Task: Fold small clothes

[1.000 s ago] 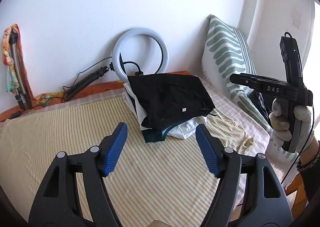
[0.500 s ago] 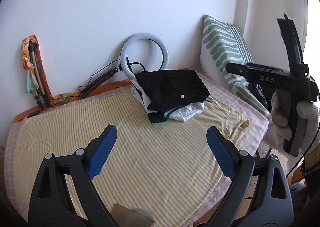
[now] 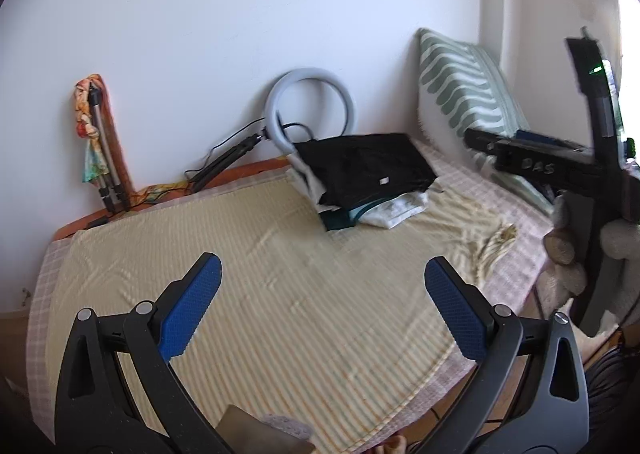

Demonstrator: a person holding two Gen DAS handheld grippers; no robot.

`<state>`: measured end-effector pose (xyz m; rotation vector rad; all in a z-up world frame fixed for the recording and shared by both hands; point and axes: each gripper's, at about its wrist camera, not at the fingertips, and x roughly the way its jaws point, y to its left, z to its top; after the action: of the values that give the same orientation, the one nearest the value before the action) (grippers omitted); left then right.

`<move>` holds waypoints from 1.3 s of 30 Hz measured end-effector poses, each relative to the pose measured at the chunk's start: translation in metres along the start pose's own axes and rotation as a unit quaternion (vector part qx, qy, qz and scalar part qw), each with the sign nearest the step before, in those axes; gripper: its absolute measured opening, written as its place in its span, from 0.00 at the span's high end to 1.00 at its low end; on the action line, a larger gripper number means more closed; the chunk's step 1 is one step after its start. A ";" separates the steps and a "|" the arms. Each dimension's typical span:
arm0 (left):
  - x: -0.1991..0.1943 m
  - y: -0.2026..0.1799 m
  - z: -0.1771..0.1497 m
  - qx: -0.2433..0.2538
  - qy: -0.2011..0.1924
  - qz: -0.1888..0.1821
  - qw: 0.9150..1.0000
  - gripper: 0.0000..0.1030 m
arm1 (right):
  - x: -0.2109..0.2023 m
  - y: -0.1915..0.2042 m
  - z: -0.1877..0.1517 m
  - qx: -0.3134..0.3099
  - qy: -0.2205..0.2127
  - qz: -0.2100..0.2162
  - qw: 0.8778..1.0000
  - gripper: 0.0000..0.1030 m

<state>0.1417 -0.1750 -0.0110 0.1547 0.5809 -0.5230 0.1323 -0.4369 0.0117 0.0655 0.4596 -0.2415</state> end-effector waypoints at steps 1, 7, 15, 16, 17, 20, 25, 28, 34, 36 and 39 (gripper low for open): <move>0.002 0.001 -0.002 0.001 0.002 0.004 1.000 0.00 | -0.001 0.002 -0.002 0.000 -0.004 -0.001 1.000 0.10; 0.008 0.003 -0.011 0.002 0.018 0.004 1.000 0.00 | 0.006 0.013 -0.014 -0.019 0.001 -0.004 1.000 0.10; 0.006 0.012 -0.012 -0.013 0.020 0.009 1.000 0.00 | 0.006 0.023 -0.013 -0.017 -0.003 -0.002 1.000 0.10; 0.006 0.012 -0.012 -0.013 0.020 0.010 1.000 0.00 | 0.006 0.025 -0.013 -0.018 -0.003 -0.001 1.000 0.10; 0.005 0.013 -0.012 -0.014 0.019 0.010 1.000 0.00 | 0.007 0.026 -0.013 -0.019 -0.002 0.001 1.000 0.10; 0.004 0.015 -0.012 -0.017 0.020 0.009 1.000 0.00 | 0.009 0.028 -0.013 -0.018 0.001 0.006 1.000 0.10; 0.003 0.015 -0.013 -0.017 0.020 0.010 1.000 0.00 | 0.011 0.030 -0.013 -0.017 0.004 0.007 1.000 0.10; 0.003 0.015 -0.013 -0.018 0.019 0.012 1.000 0.00 | 0.012 0.030 -0.012 -0.017 0.004 0.009 1.000 0.10; 0.001 0.014 -0.012 -0.019 0.019 0.012 1.000 0.00 | 0.012 0.030 -0.013 -0.014 0.006 0.009 1.000 0.10; 0.001 0.014 -0.012 -0.018 0.017 0.013 1.000 0.00 | 0.010 0.030 -0.013 -0.011 0.005 0.007 1.000 0.10; 0.000 0.013 -0.011 -0.017 0.016 0.013 1.000 0.00 | 0.008 0.030 -0.014 -0.008 0.005 0.009 1.000 0.10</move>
<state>0.1436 -0.1609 -0.0202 0.1391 0.6172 -0.4856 0.1407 -0.4079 -0.0040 0.0552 0.4715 -0.2208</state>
